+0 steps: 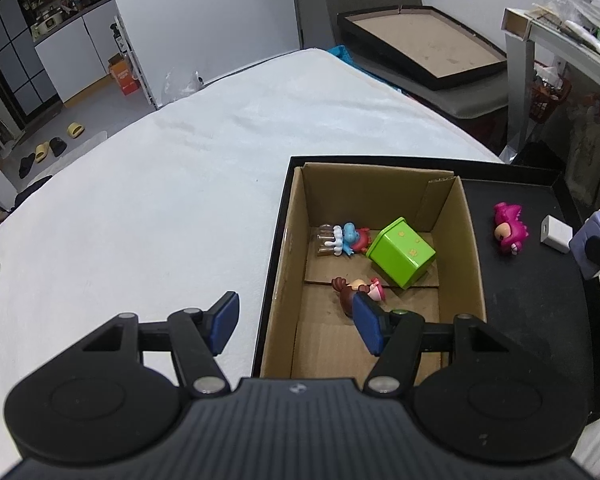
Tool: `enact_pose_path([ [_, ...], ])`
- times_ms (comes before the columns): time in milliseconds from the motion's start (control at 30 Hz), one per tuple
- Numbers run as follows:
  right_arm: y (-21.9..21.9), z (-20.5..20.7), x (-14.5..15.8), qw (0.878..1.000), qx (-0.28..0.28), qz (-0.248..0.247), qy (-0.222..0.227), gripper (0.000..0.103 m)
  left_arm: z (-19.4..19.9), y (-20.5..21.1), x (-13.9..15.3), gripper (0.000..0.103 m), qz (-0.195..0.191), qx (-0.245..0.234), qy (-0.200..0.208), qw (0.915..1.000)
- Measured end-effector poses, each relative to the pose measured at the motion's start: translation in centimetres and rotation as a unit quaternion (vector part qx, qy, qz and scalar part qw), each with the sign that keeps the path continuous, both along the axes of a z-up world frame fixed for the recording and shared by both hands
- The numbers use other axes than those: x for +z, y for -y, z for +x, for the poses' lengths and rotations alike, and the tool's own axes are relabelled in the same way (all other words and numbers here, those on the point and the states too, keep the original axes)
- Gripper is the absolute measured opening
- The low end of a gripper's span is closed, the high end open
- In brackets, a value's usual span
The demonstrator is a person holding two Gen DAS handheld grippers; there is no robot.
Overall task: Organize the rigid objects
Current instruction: 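Lift the lavender block into the box and open the right gripper while the left grips the box wall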
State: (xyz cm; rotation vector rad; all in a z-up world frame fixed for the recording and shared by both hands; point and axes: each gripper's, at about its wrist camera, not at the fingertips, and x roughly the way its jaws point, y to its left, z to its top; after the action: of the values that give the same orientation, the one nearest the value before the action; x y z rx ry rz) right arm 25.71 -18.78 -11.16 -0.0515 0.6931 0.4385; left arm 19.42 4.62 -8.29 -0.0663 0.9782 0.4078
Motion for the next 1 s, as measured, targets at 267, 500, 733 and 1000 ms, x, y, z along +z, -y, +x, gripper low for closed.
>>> enact_pose_path([
  [267, -0.6, -1.2, 0.9, 1.0, -0.01, 0.004, -0.018, 0.045, -0.7, -0.9, 0.2, 0.061, -0.02, -0.001, 0.011, 0.9997],
  [500, -1.3, -1.8, 2.3, 0.999, -0.021, 0.015, -0.019, 0.045, -1.3, -2.3, -0.1, 0.061, -0.04, 0.007, 0.016, 0.9991],
  [733, -2.8, -2.2, 3.5, 0.999, -0.014, 0.019, -0.023, 0.045, -1.9, -4.0, -0.6, 0.061, -0.059, 0.017, 0.02, 0.9979],
  [1000, -5.7, -2.6, 4.1, 1.0, 0.007, 0.001, -0.022, 0.045, -2.2, -6.0, -2.0, 0.061, -0.092, 0.038, 0.029, 0.9946],
])
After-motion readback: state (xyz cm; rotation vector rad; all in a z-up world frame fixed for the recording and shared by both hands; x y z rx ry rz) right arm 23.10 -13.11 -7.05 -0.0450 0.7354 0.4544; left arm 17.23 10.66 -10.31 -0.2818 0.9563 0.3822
